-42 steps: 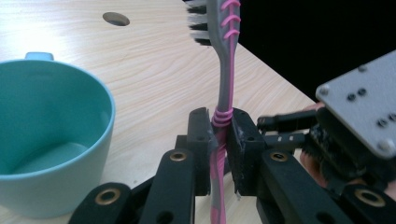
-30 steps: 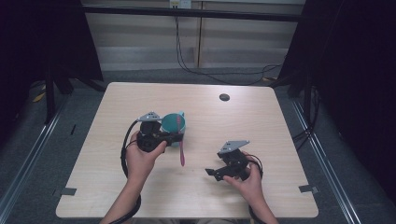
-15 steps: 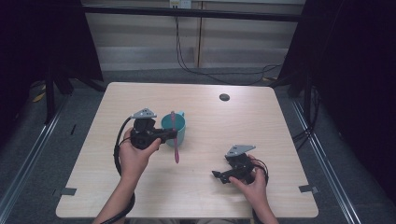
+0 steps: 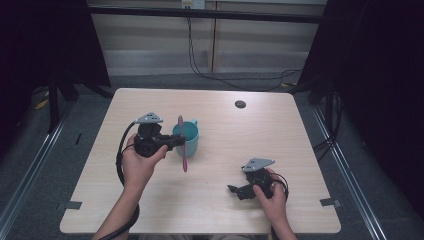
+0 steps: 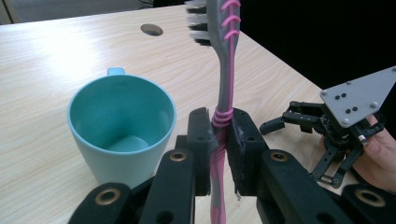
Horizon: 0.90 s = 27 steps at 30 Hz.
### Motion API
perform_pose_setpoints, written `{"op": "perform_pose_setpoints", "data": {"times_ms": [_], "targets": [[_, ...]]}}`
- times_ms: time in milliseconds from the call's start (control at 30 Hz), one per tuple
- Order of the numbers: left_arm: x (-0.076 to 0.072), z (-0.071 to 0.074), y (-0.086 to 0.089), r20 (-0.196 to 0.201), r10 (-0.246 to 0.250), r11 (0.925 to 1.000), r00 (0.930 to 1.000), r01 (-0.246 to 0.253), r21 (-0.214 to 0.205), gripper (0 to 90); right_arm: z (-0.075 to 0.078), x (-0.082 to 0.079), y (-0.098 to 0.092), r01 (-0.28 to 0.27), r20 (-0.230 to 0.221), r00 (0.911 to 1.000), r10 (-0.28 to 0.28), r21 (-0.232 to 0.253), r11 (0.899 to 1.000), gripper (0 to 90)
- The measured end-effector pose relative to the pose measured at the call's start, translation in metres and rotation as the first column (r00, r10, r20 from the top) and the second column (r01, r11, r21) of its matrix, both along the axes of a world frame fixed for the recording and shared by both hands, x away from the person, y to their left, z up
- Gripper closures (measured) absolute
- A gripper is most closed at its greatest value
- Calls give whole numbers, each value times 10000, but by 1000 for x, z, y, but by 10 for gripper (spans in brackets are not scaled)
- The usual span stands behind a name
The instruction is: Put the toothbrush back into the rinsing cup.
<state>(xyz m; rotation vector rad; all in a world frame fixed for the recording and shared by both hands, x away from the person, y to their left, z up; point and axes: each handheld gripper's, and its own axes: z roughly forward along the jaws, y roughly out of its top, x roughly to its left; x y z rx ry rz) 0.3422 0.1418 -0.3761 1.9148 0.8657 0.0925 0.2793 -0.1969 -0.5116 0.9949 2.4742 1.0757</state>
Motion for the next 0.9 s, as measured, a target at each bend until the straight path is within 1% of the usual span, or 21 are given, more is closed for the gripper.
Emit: {"op": "perform_pose_setpoints", "data": {"times_ms": [133,367,667,733,900], "targets": [[1,4,3,13,78,10000,10000,-78,-46,803,0,0,0,0,-3,10000,0,-32,10000,118],[5,13,3,82,25,10000,10000,-25,34,804,0,0,1,-6,14,10000,6,-67,10000,115],[13,20,4,47,106,9999,9999,-105,-80,804,0,0,1,2,10,10000,-2,-61,10000,115],[14,22,4,35,144,9998,9999,-143,-166,803,0,0,1,-2,10,10000,2,-66,10000,115],[17,28,4,113,161,9998,9998,-160,-152,803,0,0,1,-4,8,10000,4,-63,10000,115]]}}
